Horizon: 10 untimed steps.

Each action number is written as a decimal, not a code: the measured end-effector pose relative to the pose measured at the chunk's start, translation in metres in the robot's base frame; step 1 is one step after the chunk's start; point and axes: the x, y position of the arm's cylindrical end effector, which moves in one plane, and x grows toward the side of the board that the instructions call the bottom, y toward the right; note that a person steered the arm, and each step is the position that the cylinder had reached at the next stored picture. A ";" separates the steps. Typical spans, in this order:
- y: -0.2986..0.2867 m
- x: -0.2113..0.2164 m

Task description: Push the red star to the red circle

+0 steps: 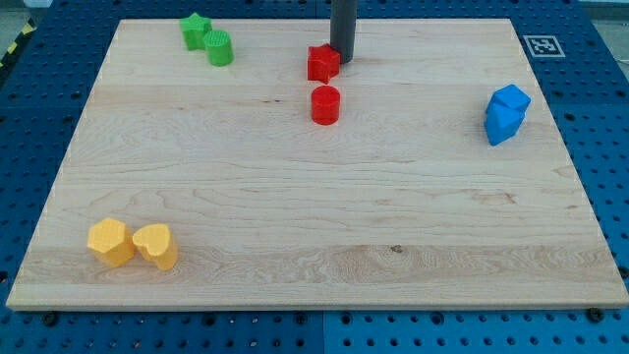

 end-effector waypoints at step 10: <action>0.060 -0.005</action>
